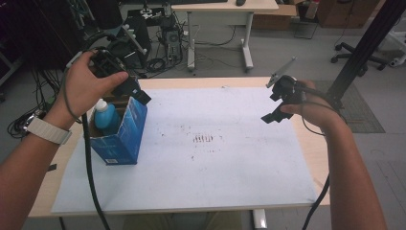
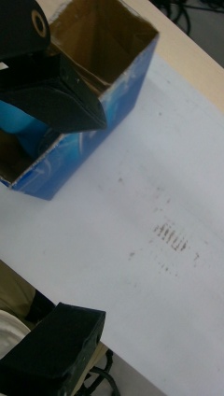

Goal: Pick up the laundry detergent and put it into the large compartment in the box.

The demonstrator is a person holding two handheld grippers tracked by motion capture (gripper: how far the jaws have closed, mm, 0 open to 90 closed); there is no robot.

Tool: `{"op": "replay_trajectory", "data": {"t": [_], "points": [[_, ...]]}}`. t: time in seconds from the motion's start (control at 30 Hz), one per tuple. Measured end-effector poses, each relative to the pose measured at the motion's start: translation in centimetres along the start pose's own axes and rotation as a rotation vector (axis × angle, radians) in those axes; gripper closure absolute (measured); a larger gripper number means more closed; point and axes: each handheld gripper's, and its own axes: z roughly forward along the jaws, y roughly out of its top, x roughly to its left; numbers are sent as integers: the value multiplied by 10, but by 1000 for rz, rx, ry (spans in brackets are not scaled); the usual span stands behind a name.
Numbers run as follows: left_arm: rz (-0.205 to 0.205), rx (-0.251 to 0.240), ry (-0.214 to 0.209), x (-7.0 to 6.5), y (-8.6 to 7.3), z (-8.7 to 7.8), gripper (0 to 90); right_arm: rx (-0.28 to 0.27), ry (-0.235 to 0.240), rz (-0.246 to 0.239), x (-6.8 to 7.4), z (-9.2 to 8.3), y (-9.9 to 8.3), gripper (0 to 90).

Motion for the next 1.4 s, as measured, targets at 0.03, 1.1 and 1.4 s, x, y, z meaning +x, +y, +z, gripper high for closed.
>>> {"op": "replay_trajectory", "data": {"t": [0.03,1.1,1.4], "points": [[12,0,-4,-2,0,1,86,0,0,0,0,0,0,75],[282,35,-87,-51,6,31,86,6,3,2,-1,3,0,75],[342,37,-96,-68,2,41,86,8,5,1,0,4,0,75]]}}
